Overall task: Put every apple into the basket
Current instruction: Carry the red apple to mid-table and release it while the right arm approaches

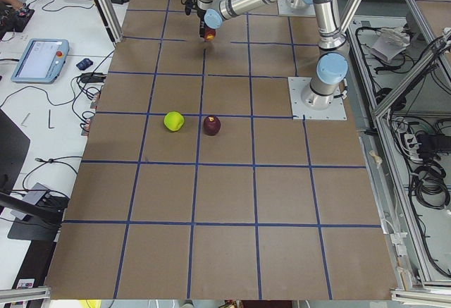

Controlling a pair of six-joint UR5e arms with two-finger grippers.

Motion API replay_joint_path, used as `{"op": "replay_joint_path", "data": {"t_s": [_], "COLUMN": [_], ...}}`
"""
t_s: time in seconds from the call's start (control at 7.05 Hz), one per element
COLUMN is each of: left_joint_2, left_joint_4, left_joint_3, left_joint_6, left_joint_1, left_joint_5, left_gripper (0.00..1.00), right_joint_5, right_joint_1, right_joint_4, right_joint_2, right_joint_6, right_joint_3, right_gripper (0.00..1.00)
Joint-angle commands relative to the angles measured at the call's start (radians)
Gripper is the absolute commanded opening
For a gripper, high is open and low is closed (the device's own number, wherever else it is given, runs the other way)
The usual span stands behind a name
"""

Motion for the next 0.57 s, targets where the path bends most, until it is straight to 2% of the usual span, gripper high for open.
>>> {"op": "replay_joint_path", "data": {"t_s": [0.0,0.14,0.28,0.43], "left_joint_2": [-0.003,0.023,0.068,0.123], "left_joint_4": [0.021,-0.04,-0.133,-0.202], "left_joint_3": [-0.02,-0.009,0.002,-0.017], "left_joint_6": [0.075,0.103,0.158,0.285], "left_joint_1": [0.042,0.087,0.158,0.245], "left_joint_5": [0.001,-0.042,-0.089,-0.044], "left_gripper": [1.0,1.0,1.0,1.0], "right_joint_5": [-0.001,0.004,0.06,0.095], "right_joint_1": [0.001,0.003,0.007,0.015], "right_joint_4": [-0.091,-0.108,-0.117,-0.117], "right_joint_2": [0.02,0.07,0.089,0.092], "right_joint_6": [-0.002,-0.026,-0.015,0.021], "right_joint_3": [0.097,0.085,0.077,0.077], "right_gripper": [1.0,1.0,1.0,1.0]}}
